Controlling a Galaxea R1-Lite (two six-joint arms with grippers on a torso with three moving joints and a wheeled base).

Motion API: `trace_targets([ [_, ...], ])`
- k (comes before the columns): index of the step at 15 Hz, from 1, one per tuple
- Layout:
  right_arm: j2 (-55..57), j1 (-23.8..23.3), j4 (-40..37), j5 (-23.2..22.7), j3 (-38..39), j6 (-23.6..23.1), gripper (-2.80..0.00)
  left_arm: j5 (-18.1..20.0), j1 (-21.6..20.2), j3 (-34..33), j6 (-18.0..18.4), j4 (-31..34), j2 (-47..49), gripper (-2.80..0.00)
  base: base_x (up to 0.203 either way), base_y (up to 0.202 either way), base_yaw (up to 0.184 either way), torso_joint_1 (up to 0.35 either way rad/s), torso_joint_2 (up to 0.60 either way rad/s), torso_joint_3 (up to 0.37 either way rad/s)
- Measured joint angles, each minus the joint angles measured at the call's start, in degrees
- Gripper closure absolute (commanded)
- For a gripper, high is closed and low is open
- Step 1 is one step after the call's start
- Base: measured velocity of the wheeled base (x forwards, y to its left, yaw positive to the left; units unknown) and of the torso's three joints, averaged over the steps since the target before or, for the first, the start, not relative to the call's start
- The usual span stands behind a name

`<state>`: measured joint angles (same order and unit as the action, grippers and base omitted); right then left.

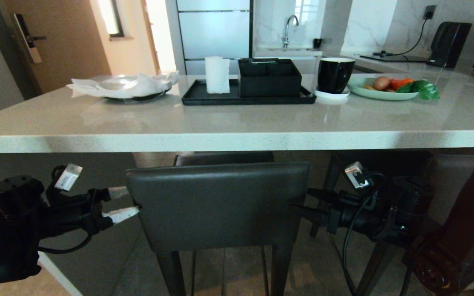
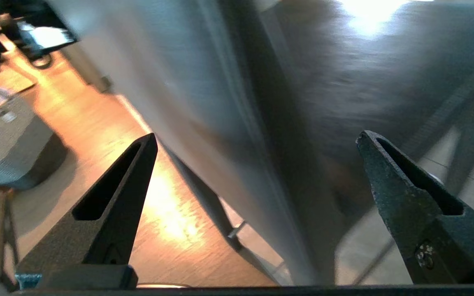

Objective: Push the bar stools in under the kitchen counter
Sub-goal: Pull the gray chair out from under the dining table

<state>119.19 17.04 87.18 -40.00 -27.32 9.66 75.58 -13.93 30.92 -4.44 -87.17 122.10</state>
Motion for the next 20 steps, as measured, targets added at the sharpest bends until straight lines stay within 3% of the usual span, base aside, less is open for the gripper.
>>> trace_targets([
  [20,2.22,4.97,0.14,0.32,-2.81,0.28,-2.8,-0.64,5.39,-2.21,-0.18,0.02,-0.82,-2.8,0.0,0.0,0.0,0.0,0.0,0.0],
])
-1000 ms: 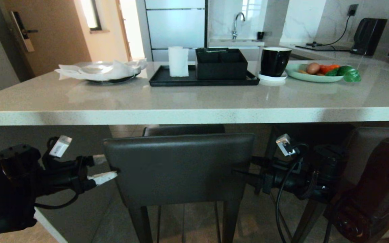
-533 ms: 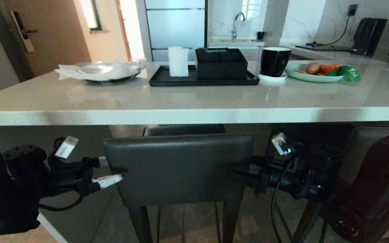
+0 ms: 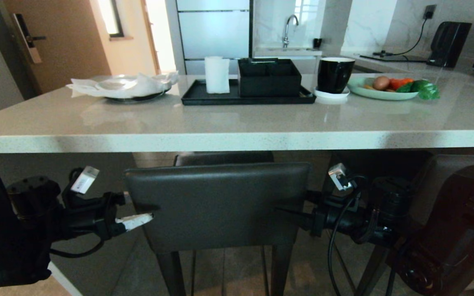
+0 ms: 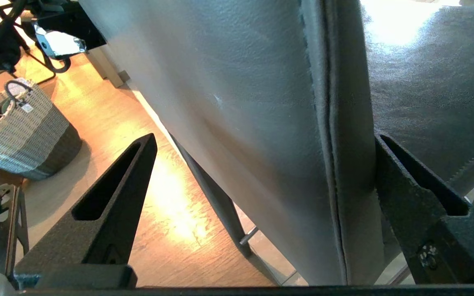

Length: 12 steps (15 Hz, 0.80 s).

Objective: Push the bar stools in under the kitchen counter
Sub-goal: Pull the gray chair out from under the dining table

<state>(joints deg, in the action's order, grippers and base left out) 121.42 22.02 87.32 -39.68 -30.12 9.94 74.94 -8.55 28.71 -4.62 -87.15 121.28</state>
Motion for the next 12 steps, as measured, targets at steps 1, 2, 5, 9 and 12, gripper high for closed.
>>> trace_targets([
  [1,0.05,0.15,0.02,0.03,0.0,-0.02,-2.8,-0.54,0.42,-0.32,0.05,0.0,-0.06,-2.8,0.0,0.0,0.0,0.0,0.0,0.0],
  [2,0.07,0.26,0.02,0.05,0.0,-0.02,-2.8,-0.91,0.78,-0.49,0.07,0.0,-0.12,-2.8,0.0,0.0,0.0,0.0,0.0,0.0],
  [5,0.17,0.69,-0.1,0.06,-0.13,0.03,-2.8,-1.45,1.46,-0.57,0.07,0.0,-0.11,-2.8,0.0,0.0,0.0,0.0,0.0,0.0],
  [9,0.55,1.35,-0.35,0.07,-1.35,0.2,-2.8,-1.82,1.86,-0.52,0.09,0.0,0.18,-2.8,0.0,0.0,0.0,0.0,0.0,0.0],
  [12,0.71,2.04,-0.21,0.1,-1.55,0.19,-2.8,-1.79,1.92,-0.71,0.18,-0.02,0.18,-2.8,0.0,0.0,0.0,0.0,0.0,0.0],
])
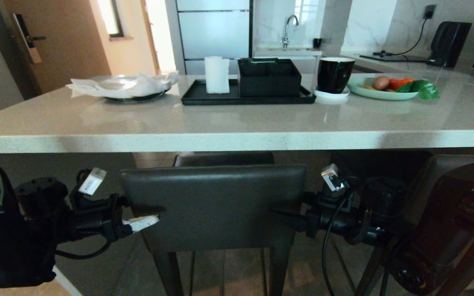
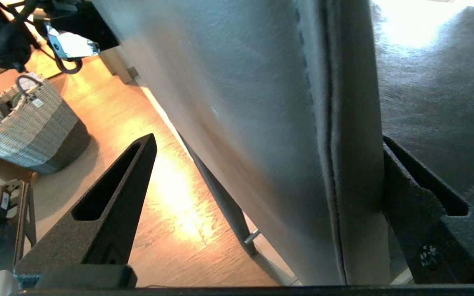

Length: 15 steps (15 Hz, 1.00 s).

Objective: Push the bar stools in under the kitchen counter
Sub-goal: Pull the gray chair out from under the dining table

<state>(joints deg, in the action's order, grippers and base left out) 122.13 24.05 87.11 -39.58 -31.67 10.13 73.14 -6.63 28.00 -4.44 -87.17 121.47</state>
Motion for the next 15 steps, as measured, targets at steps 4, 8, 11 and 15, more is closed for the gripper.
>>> trace_targets([
  [4,0.1,0.04,0.04,-0.13,0.23,0.09,-2.8,-0.27,-0.03,-1.55,0.28,-0.08,-0.16,-2.8,-0.163,0.0,0.0,0.0,0.0,0.003],
  [8,0.23,-0.13,0.07,0.19,-0.02,0.17,-2.8,-0.05,0.11,-1.99,0.26,0.0,-0.3,-2.8,-0.197,0.0,-0.003,0.002,0.0,0.001],
  [11,0.32,-0.07,0.08,0.17,0.01,0.19,-2.8,0.0,0.13,-1.96,0.26,0.0,-0.41,-2.8,-0.195,0.0,-0.001,0.003,0.0,0.002],
  [15,0.34,-0.07,0.1,0.18,0.04,0.17,-2.8,0.04,0.13,-2.38,0.26,0.07,-1.04,-2.8,-0.194,0.0,-0.002,0.001,0.0,0.002],
])
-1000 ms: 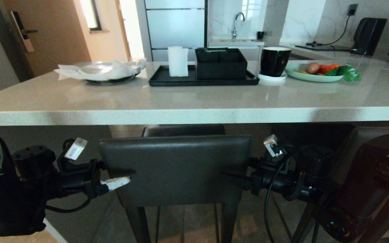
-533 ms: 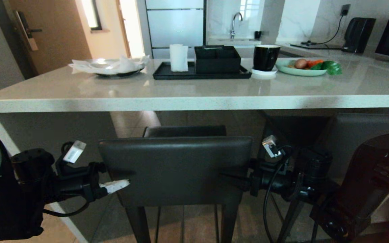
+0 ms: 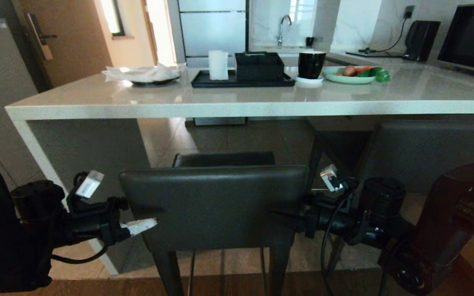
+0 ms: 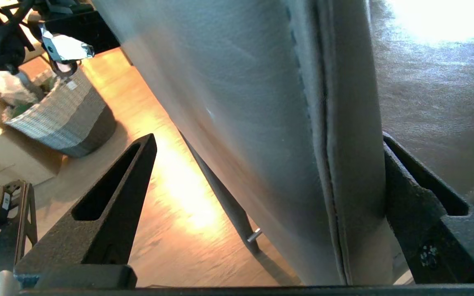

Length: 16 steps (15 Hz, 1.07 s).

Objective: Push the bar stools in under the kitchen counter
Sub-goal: Pull the gray chair out from under the dining table

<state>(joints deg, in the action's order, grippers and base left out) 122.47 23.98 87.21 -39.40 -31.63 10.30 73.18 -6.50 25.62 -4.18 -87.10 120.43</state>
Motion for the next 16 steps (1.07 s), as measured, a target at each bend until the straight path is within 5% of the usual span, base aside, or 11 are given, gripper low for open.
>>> trace_targets([
  [16,-0.56,0.29,-0.09,2.47,0.83,-0.17,-2.8,-0.09,-0.02,-0.99,-0.09,-0.05,-1.61,-2.8,-0.193,0.0,-0.001,0.002,0.0,0.002],
])
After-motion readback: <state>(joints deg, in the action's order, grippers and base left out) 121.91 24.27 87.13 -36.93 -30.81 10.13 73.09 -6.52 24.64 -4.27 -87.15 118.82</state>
